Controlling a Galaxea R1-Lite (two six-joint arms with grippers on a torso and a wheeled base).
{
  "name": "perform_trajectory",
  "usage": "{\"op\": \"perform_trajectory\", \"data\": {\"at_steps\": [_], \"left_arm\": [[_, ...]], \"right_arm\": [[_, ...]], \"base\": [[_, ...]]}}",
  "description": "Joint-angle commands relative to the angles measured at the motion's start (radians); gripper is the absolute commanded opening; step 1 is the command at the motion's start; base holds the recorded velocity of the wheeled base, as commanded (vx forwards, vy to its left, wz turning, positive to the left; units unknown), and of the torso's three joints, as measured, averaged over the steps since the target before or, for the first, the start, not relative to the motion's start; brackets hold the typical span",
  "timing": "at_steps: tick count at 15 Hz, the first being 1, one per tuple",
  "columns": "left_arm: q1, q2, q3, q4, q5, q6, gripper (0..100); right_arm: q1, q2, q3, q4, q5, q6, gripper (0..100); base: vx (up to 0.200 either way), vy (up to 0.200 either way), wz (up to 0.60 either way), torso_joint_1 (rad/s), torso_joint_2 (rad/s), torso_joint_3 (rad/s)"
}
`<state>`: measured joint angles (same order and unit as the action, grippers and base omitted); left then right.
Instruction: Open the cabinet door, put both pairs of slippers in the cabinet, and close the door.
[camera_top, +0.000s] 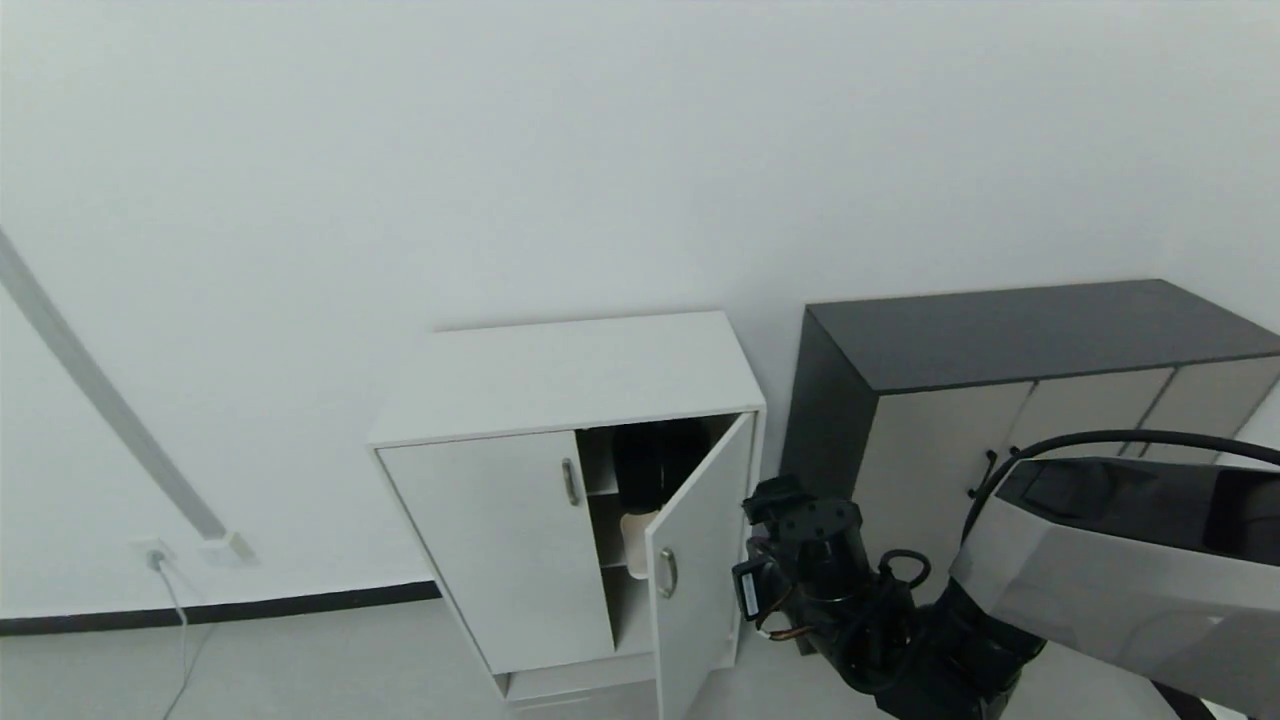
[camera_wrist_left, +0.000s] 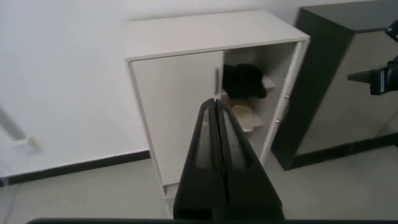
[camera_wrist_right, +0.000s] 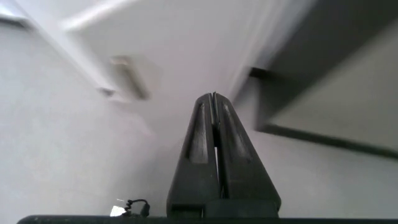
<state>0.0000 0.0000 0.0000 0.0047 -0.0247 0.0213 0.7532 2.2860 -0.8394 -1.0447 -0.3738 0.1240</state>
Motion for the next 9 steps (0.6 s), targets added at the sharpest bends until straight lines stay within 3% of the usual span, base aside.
{"op": "perform_trajectory", "data": {"at_steps": [1,9], "left_arm": [[0.0,0.0,0.0,0.0,0.0,0.0,0],[0.0,0.0,0.0,0.0,0.0,0.0,0]], "right_arm": [[-0.002,0.029,0.002,-0.032,0.0,-0.004,0],[-0.023,-0.01,0.054,-0.089,-0.008,-0.06,0]], "base": [[0.0,0.0,0.0,0.0,0.0,0.0],[0.0,0.0,0.0,0.0,0.0,0.0]]}}
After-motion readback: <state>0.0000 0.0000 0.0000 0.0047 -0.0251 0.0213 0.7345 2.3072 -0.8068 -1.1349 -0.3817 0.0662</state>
